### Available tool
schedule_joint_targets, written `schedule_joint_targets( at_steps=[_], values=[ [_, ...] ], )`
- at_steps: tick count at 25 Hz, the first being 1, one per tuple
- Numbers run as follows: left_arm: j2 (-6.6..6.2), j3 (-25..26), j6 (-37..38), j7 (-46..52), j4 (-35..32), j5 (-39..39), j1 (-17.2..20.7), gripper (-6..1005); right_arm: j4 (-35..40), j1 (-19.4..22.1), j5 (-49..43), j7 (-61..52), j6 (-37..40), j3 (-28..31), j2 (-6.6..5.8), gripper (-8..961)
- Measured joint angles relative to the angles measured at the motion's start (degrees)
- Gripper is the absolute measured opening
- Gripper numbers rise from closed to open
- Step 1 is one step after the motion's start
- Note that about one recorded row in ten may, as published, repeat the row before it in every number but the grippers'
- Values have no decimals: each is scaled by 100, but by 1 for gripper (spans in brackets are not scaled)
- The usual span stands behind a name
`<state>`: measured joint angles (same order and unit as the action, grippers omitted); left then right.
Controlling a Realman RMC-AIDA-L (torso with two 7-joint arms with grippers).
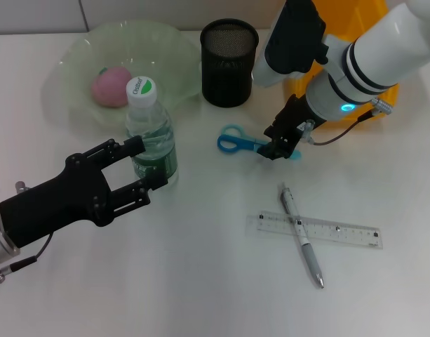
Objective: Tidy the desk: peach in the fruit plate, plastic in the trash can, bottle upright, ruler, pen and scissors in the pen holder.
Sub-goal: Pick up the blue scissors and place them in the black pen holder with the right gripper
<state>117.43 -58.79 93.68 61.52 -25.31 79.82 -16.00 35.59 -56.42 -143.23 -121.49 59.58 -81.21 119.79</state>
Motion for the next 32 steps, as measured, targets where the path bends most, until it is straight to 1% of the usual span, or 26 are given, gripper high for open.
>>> schedule_joint_targets(
  at_steps=[11,21,26,32],
  values=[
    [42,0,-80,0,0,-2,1,742,-57,44,-1,48,-2,0,0,310],
    [46,-1,-80,0,0,7,0,742,-134,58,6,57,-72,1,0,282],
    [54,-1,-79,0,0,11,0,742,-139,61,7,56,-72,0,1,285],
    [53,0,-79,0,0,15,0,742,-103,111,17,56,-85,8,1,233]
  ],
)
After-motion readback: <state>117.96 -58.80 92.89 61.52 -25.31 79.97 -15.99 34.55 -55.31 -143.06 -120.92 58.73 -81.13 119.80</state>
